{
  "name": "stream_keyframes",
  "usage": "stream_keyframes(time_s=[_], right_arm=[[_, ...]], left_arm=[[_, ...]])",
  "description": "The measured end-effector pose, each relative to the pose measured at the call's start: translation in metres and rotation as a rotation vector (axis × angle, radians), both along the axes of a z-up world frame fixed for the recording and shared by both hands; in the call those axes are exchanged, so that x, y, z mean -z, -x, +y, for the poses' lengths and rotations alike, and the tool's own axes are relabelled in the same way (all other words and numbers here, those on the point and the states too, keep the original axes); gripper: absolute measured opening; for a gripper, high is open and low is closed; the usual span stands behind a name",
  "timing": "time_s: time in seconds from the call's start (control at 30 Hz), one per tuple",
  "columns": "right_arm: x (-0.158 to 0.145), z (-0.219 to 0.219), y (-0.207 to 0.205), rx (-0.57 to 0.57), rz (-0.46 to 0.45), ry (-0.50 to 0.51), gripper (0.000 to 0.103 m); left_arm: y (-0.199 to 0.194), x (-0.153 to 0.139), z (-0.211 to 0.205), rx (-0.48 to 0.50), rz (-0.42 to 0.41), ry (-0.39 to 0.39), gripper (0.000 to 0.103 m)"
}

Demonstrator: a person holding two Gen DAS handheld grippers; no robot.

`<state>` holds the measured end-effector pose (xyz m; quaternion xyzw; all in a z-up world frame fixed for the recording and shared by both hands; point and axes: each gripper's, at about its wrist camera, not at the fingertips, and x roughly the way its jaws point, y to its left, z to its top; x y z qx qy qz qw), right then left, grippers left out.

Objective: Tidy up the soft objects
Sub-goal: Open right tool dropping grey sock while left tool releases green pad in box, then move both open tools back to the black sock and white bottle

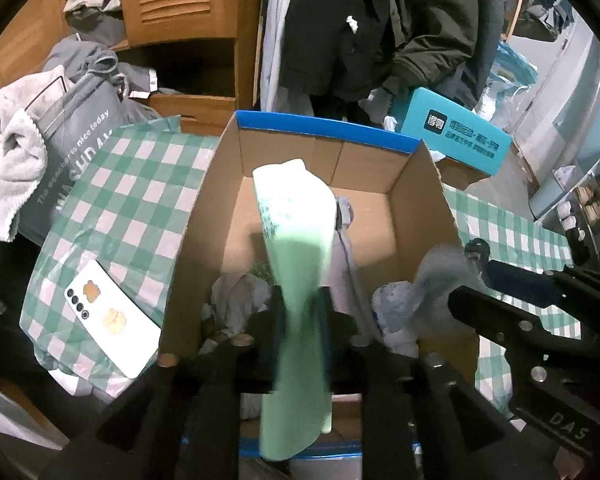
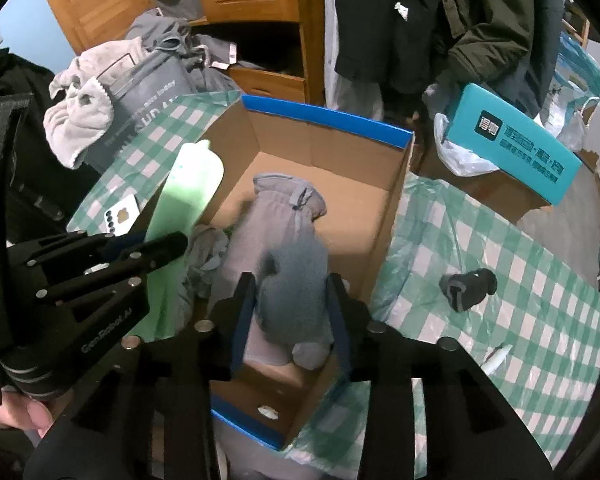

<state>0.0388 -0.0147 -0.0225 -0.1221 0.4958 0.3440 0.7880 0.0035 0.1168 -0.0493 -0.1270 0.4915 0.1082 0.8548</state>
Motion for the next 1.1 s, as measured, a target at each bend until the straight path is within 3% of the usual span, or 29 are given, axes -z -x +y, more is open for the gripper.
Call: stream_keyframes(time_s=[0.1,0.33,0.57,1.1], right_arm=[[-0.001,-0.004,-0.002,0.013,0.001,-0.007,0.050],[-0.004,-0.020,-0.005,0.052,-0.014,-0.012,0.054],[0.001,-0.047,-0.010,0.107,-0.006,-0.003,0.055],[0.004,-0.106,-0.016,0.211,0.004,-0.013,0.059]], left_arm=[[0.002,-0.003,0.001,-0.015,-0.019,-0.007,0.043],[0.000,-0.006,-0.003,-0.014,-0.022,-0.002,0.044],[-0.004,-0.011,-0.022,0.024,-0.025,-0.018,0.048],[-0.016,-0.016,-0.071,0.119,-0.013,-0.061,0.049]])
